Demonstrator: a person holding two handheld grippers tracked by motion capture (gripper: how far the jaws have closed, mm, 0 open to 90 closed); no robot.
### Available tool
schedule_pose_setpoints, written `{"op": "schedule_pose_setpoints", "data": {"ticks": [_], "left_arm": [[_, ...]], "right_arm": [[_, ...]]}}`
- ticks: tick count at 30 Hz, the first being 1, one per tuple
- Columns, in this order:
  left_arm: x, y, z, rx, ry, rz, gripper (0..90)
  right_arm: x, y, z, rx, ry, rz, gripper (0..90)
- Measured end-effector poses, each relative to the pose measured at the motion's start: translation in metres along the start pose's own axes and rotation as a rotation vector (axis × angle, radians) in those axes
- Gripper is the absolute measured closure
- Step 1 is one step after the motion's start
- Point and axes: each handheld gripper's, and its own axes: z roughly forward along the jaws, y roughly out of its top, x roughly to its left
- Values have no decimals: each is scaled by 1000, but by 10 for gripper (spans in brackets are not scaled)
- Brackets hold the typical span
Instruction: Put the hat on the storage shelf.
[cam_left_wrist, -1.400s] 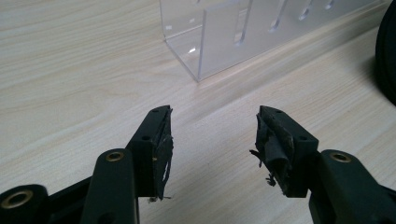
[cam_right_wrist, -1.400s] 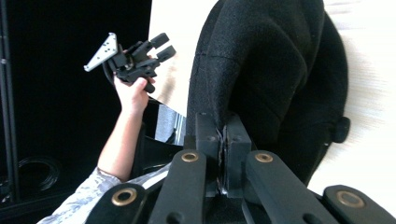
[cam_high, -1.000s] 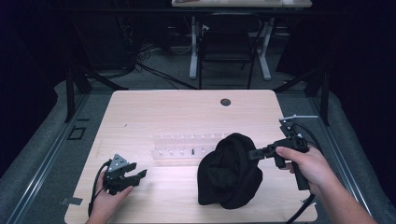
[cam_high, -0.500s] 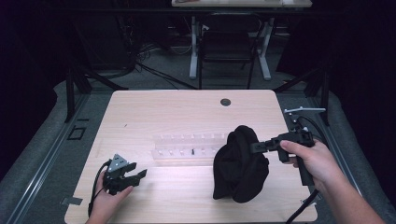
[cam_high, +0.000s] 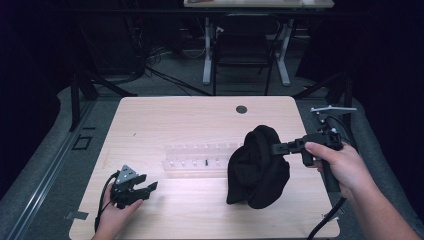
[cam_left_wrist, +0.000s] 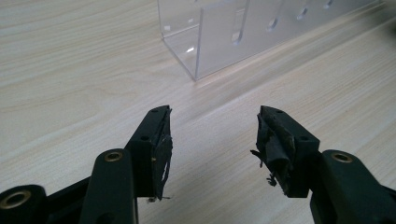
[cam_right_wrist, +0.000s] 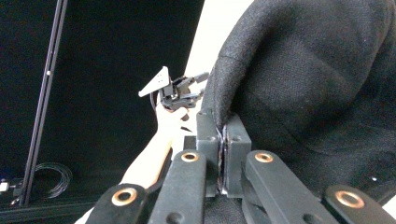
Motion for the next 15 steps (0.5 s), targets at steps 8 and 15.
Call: {"op": "schedule_pose_setpoints", "data": {"ticks": [8,15], "left_arm": [[0,0,-1,-2,3,1,453],[0,0,0,1,1,3,450]], "right_arm": [[12,7,-2,-18,4,-13,882],[19,12,-2,-21,6,-31,882]]}}
